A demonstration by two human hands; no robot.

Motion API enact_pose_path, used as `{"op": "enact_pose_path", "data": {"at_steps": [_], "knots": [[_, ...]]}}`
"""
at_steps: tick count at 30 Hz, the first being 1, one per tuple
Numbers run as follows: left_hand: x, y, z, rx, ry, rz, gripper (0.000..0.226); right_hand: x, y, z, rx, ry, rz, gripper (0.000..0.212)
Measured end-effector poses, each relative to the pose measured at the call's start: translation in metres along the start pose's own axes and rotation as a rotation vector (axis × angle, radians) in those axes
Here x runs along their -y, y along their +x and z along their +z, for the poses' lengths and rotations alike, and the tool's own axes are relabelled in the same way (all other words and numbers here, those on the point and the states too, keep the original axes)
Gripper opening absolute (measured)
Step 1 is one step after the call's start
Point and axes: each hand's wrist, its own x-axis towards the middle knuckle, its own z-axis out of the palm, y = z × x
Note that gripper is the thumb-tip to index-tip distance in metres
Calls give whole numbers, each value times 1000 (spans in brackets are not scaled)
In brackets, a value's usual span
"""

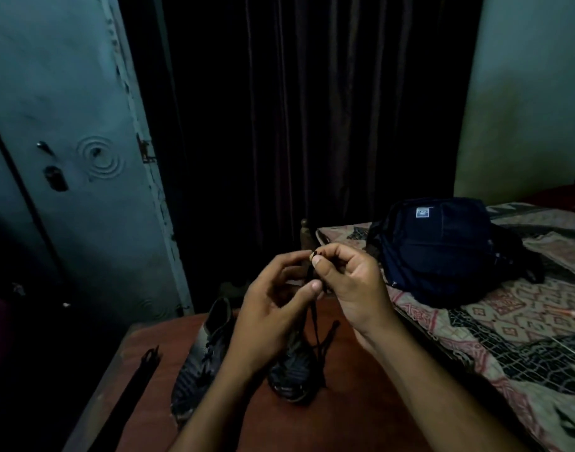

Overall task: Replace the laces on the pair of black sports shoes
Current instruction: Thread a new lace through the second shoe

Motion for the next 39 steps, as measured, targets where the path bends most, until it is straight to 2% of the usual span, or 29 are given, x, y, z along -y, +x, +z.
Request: {"op": "enact_pose_path", "data": {"at_steps": [3,5,9,13,16,18,20,23,24,26,30,33,36,39], "knots": [[9,-19,21,-161,41,-34,18,-12,-20,-11,-18,-69,20,3],[20,-27,28,-195,73,-75,17,-20,-32,-20,-20,-108,49,5],[31,-38,31,-93,244,-115,12,-28,-57,-47,58,-157,105,17],[31,-40,28,20,435,-95,11,-32,-66,-65,74,-256,73,16],[31,-39,29,46,421,-86,15,-36,-71,-77,70,-234,130,15],[30,-38,30,131,422,-61,15,-38,-76,-85,97,-290,181,16],[30,-35,29,229,470,-25,13,-37,-79,-91,220,-397,252,18],[30,-26,30,364,518,12,10,-28,-78,-98,525,-536,352,12],[30,-23,30,422,522,27,10,-24,-77,-98,587,-579,371,8],[29,-15,29,521,536,76,9,-19,-77,-97,640,-635,416,16],[30,-4,26,671,570,201,11,-18,-79,-96,696,-446,549,34],[32,-1,23,731,525,215,11,-20,-83,-98,703,-299,617,41],[37,0,20,747,486,187,12,-20,-91,-94,589,-89,684,41],[41,2,18,764,467,180,15,-23,-99,-88,493,-3,675,37]]}}
